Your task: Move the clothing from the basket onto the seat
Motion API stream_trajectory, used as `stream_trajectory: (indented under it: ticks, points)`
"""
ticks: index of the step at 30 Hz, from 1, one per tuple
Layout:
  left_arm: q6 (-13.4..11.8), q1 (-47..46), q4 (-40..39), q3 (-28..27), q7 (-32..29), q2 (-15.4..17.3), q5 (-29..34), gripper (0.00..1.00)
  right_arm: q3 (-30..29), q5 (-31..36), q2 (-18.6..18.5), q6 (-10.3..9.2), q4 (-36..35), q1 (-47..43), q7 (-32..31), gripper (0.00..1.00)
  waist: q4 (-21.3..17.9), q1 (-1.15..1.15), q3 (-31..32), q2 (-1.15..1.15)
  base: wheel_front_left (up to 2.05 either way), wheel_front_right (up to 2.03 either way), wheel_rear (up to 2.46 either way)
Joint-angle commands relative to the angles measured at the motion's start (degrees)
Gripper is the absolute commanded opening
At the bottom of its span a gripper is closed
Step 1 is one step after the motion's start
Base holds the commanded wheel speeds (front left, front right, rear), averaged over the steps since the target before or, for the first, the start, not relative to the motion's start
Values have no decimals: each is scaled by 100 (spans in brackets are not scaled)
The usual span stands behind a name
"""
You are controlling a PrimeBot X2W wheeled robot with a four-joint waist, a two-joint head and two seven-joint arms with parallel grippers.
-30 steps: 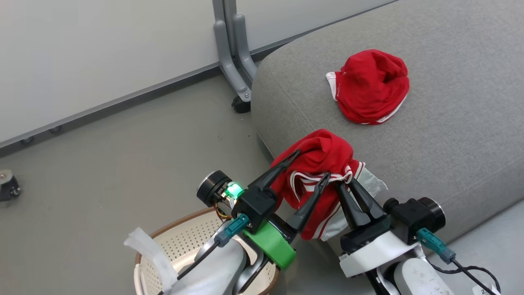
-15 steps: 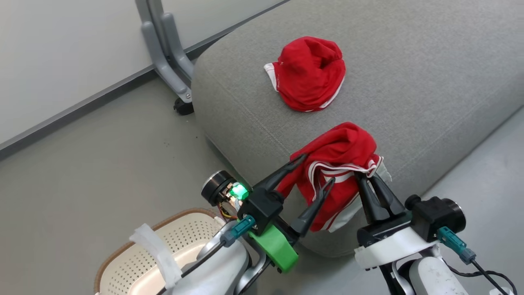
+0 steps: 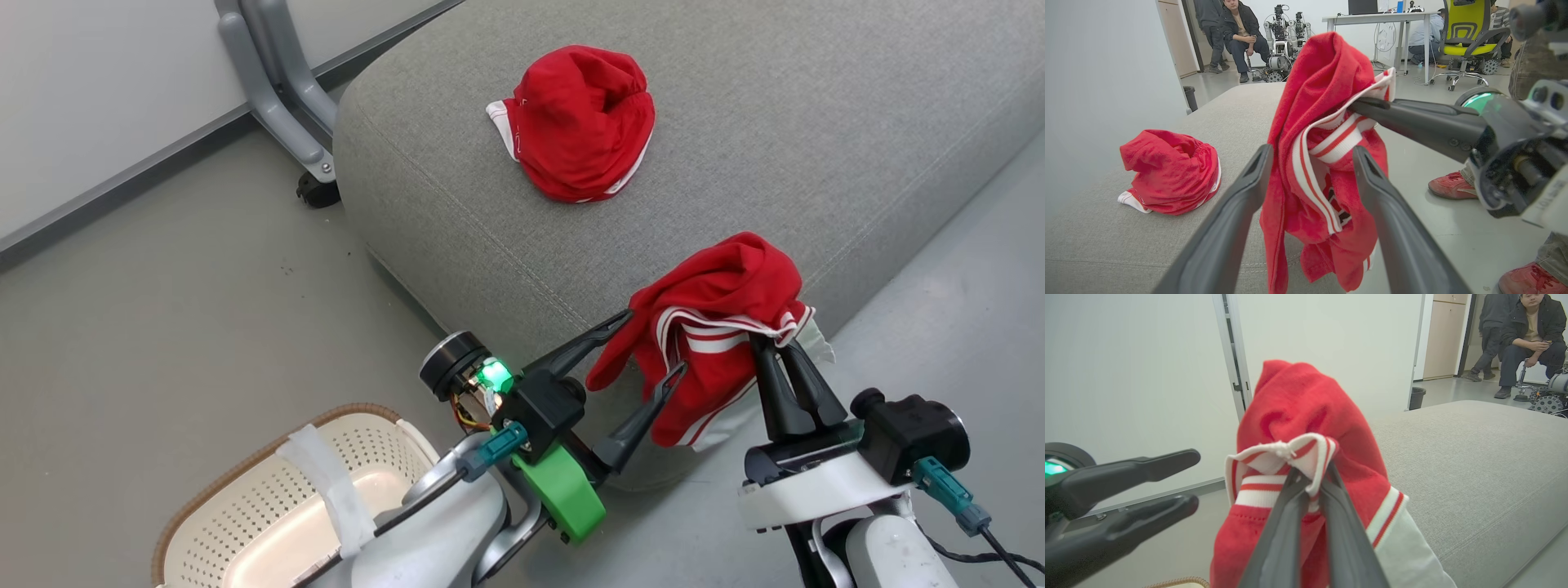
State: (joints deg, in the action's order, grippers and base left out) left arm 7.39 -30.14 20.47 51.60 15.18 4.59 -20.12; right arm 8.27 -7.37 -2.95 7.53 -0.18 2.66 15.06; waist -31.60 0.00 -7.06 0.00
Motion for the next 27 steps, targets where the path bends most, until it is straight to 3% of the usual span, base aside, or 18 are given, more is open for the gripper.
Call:
stream_trajectory:
  ticks: [1, 9, 17, 27]
  points:
    - [14, -88, 12, -30, -6, 69, -24, 100, -25, -38, 4, -8, 3, 47, 17, 0, 2, 0, -31, 0, 0, 0, 0]
    - [-56, -58, -2, -182, -6, 259, 106, 100, -308, -345, 7, -8, 12, 982, 18, 0, 4, 0, -412, 0, 0, 0, 0]
    - [-35, -519, -86, -83, -77, 366, 229, 100, -1120, -562, -15, -6, -22, 2781, 18, 0, 562, 0, -1494, 0, 0, 0, 0]
    - [0, -1188, -199, 77, -111, 500, 379, 100, -2003, -1002, -734, -5, 379, 4984, 17, 0, 1208, 0, -2721, 0, 0, 0, 0]
